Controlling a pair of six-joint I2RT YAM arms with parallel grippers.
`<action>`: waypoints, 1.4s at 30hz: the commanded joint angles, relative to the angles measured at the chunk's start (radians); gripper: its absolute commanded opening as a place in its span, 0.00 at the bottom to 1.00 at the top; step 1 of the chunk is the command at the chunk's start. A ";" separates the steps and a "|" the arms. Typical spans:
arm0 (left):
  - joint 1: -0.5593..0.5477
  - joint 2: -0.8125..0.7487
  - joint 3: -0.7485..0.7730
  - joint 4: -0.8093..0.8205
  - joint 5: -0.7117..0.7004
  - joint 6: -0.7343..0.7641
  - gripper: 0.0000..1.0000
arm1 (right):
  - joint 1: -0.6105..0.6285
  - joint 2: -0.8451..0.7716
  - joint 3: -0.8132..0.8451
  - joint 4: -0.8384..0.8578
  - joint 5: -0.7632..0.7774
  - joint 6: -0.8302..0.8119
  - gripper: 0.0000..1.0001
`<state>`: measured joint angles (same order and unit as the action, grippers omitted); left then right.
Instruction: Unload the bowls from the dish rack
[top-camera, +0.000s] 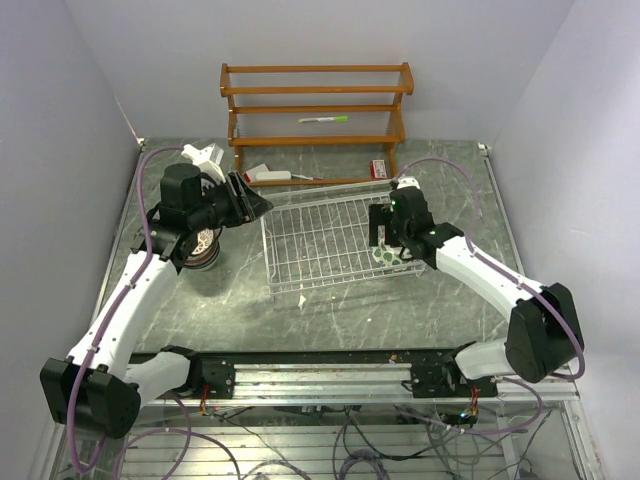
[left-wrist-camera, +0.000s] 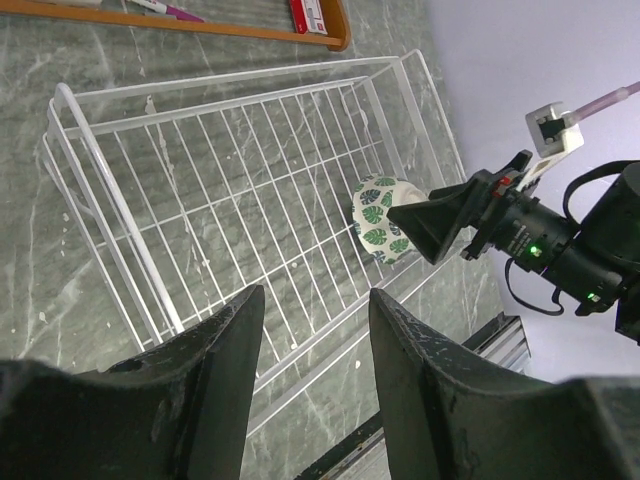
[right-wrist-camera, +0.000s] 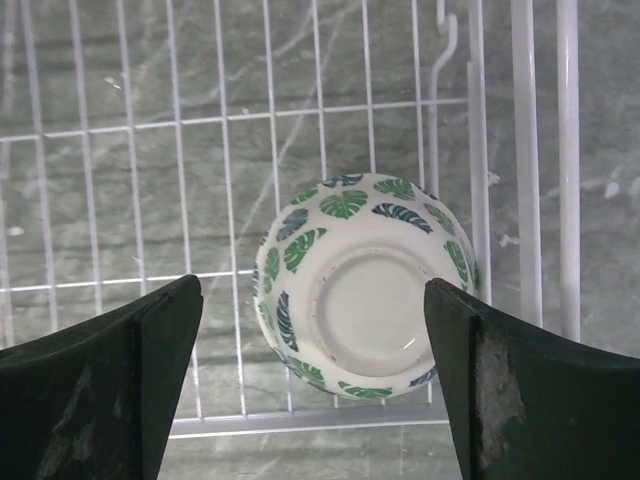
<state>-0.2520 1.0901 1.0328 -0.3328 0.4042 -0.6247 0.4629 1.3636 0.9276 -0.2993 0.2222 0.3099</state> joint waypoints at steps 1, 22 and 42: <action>0.004 -0.013 -0.005 0.017 0.020 0.018 0.56 | 0.054 0.034 0.045 -0.076 0.199 0.028 0.97; 0.004 -0.019 -0.050 0.024 0.036 0.039 0.54 | 0.071 0.065 0.022 0.000 0.124 0.125 0.70; 0.003 -0.010 -0.075 0.050 0.045 0.026 0.53 | 0.134 0.104 0.066 0.051 0.135 0.129 0.00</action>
<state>-0.2520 1.0855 0.9665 -0.3237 0.4133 -0.5915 0.5922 1.4540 0.9550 -0.2893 0.3557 0.4332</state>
